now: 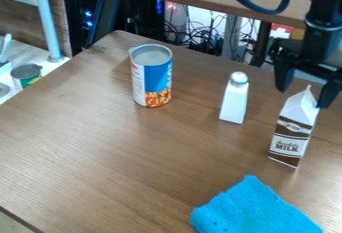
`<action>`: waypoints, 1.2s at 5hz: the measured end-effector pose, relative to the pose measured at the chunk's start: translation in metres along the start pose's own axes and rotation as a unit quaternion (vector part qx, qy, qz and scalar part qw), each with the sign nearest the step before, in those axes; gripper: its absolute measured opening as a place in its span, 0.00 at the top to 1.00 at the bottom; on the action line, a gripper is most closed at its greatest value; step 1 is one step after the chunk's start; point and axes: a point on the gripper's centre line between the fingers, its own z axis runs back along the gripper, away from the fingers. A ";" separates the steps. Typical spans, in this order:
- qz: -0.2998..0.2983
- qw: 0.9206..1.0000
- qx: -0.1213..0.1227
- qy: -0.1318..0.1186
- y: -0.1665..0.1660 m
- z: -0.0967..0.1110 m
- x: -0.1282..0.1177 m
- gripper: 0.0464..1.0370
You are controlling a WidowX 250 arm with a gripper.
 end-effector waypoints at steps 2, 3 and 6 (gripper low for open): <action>0.006 1.000 -0.020 0.014 -0.006 -0.011 -0.009 0.04; 0.006 0.999 -0.026 0.022 -0.007 -0.016 -0.016 0.04; -0.008 0.997 -0.032 0.063 -0.008 -0.012 -0.032 0.21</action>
